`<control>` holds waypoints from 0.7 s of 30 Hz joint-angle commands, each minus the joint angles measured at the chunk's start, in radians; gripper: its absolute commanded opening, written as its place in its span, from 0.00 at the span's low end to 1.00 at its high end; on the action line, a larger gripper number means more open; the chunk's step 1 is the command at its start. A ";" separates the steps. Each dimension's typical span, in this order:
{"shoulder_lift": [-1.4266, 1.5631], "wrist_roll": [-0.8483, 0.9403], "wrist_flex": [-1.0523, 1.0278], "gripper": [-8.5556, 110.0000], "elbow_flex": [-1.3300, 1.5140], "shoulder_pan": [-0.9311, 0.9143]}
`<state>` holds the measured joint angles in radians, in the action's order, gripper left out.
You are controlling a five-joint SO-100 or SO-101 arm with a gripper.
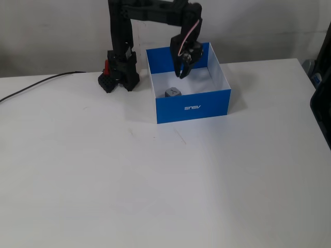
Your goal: Grasp the gray block and put it in the box.
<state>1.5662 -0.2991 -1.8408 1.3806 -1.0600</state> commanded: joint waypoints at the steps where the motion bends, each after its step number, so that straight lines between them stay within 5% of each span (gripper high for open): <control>1: 0.130 0.002 -0.043 0.07 -0.121 0.069; 21: 0.407 0.014 0.067 0.07 0.176 0.528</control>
<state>1.8745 -0.2991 -1.8147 1.4895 -0.6335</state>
